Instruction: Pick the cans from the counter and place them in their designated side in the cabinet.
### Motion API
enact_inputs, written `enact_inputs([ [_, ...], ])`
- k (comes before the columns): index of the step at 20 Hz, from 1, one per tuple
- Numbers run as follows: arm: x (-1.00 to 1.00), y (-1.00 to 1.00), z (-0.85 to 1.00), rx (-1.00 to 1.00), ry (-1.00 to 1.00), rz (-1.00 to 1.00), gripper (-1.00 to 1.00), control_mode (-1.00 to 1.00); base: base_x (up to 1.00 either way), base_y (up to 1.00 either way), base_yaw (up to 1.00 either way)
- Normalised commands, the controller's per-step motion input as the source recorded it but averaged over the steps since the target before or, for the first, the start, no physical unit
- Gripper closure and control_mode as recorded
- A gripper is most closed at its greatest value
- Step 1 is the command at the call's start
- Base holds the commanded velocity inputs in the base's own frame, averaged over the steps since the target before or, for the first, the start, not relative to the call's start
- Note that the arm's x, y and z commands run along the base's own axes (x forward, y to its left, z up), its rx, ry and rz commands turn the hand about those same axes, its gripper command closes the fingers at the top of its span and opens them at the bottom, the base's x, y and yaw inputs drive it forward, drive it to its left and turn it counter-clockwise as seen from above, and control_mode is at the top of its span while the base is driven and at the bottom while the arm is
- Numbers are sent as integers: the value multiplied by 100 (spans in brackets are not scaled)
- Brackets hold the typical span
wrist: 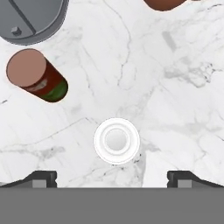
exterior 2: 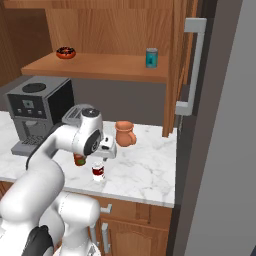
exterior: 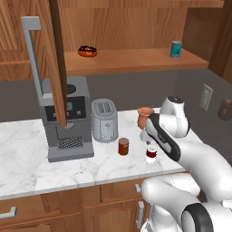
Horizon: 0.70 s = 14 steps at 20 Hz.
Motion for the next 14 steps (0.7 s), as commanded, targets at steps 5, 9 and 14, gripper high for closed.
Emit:
enact_inputs([
  [5, 14, 0, -16, 0, 1, -1, -100, -100, 0, 0, 0],
  [9, 13, 0, -15, 0, 2, -1, -100, -100, 0, 0, 0],
  [14, 4, 0, -14, 0, 4, -1, -100, -100, 0, 0, 0],
])
